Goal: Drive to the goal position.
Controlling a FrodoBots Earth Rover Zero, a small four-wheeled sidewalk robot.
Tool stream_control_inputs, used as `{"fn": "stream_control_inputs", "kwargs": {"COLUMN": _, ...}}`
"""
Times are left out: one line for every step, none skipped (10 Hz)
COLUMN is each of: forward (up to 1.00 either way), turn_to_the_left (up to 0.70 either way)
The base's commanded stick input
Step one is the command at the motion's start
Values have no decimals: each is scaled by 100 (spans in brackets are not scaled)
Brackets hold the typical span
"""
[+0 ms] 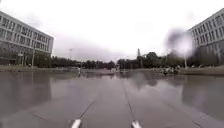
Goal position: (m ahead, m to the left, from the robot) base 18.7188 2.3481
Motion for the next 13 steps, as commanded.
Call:
{"fn": "stream_control_inputs", "kwargs": {"forward": 70, "turn_to_the_left": 0}}
{"fn": "stream_control_inputs", "kwargs": {"forward": 70, "turn_to_the_left": 0}}
{"fn": "stream_control_inputs", "kwargs": {"forward": 70, "turn_to_the_left": 0}}
{"fn": "stream_control_inputs", "kwargs": {"forward": 70, "turn_to_the_left": 0}}
{"fn": "stream_control_inputs", "kwargs": {"forward": 70, "turn_to_the_left": 0}}
{"fn": "stream_control_inputs", "kwargs": {"forward": 70, "turn_to_the_left": 0}}
{"fn": "stream_control_inputs", "kwargs": {"forward": 70, "turn_to_the_left": 0}}
{"fn": "stream_control_inputs", "kwargs": {"forward": 70, "turn_to_the_left": 0}}
{"fn": "stream_control_inputs", "kwargs": {"forward": 70, "turn_to_the_left": -2}}
{"fn": "stream_control_inputs", "kwargs": {"forward": 70, "turn_to_the_left": -15}}
{"fn": "stream_control_inputs", "kwargs": {"forward": 70, "turn_to_the_left": -34}}
{"fn": "stream_control_inputs", "kwargs": {"forward": 70, "turn_to_the_left": -20}}
{"fn": "stream_control_inputs", "kwargs": {"forward": 70, "turn_to_the_left": 0}}
